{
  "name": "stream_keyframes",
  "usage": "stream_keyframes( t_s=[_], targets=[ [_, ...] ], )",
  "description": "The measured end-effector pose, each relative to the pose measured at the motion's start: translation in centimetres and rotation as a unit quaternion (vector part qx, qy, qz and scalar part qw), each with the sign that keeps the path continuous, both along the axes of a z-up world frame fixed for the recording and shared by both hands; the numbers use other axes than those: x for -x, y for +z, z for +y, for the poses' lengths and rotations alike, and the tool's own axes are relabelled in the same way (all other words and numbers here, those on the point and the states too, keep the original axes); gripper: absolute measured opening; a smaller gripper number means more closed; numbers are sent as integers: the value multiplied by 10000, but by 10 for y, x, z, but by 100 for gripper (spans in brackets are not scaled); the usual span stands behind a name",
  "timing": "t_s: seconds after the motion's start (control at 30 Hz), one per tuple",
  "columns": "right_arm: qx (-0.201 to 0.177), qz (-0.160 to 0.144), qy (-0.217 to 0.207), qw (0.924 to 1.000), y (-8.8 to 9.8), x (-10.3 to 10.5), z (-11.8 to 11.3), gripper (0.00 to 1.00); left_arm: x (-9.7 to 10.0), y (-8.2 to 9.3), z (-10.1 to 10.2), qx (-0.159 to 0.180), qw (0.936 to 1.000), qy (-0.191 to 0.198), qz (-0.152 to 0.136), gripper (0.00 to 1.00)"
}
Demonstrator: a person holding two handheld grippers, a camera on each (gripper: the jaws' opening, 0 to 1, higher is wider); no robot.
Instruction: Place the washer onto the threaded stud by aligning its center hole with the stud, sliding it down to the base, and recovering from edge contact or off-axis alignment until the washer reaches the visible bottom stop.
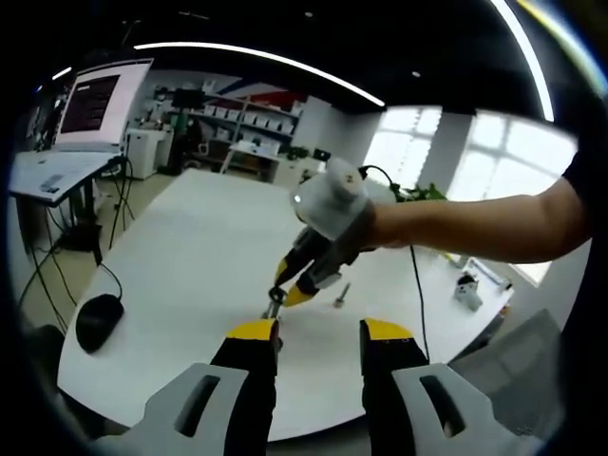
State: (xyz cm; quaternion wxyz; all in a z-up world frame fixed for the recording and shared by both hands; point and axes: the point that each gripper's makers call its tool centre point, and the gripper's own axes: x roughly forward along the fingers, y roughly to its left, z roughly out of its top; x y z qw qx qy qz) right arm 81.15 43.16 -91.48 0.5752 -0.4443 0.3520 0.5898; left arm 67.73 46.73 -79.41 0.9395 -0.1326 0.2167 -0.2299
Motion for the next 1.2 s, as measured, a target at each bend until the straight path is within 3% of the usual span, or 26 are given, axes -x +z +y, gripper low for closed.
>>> stream_keyframes(
  t_s=[0.83,1.03,1.2],
  targets=[
    [397,204,162,9989,-45,1,-1,23,-1,-2,1,11,10000,47,56,32],
    [475,228,214,9984,-50,1,-2,23,-1,-2,2,16,10000,50,47,32],
    [413,314,19,9987,-49,0,1,24,-1,-2,1,18,10000,45,52,32]
  ],
)
